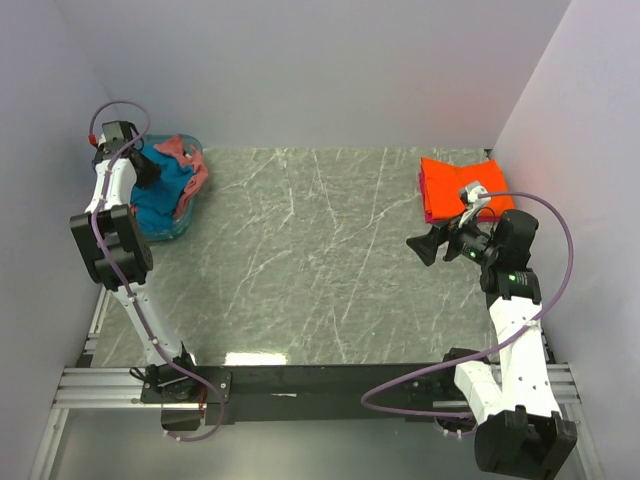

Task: Fold and stack the t-shirts
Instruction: Grab the tshirt from the pile, then move the tshirt to the center of the board

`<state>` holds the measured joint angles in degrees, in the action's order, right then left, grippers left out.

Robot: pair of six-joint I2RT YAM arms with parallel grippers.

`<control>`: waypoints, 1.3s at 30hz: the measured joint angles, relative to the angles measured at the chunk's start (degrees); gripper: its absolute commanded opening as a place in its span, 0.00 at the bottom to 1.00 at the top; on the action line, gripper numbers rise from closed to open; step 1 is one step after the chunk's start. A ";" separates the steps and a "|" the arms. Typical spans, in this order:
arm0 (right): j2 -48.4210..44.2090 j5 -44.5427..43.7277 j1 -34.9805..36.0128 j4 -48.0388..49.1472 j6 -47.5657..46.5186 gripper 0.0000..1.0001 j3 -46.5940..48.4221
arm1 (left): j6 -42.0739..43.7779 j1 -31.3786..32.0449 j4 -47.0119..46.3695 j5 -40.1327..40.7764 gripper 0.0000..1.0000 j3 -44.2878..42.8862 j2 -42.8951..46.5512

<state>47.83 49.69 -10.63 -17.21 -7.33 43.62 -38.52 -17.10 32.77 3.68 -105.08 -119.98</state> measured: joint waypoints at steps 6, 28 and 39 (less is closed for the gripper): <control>0.00 0.00 0.00 0.00 0.00 1.00 0.00 | 1.07 0.00 -0.07 -1.29 0.13 -0.33 0.00; -0.09 0.35 0.00 0.00 0.00 1.00 0.00 | 0.26 0.33 -5.53 -4.55 0.00 4.68 15.52; -0.09 0.76 0.00 0.00 0.00 1.00 0.00 | -3.34 11.30 -12.83 -7.04 0.00 0.61 37.09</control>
<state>47.75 50.46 -10.63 -17.21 -7.33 43.62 -41.87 -5.80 19.94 -3.36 -104.47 -82.89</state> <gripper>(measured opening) 0.997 0.012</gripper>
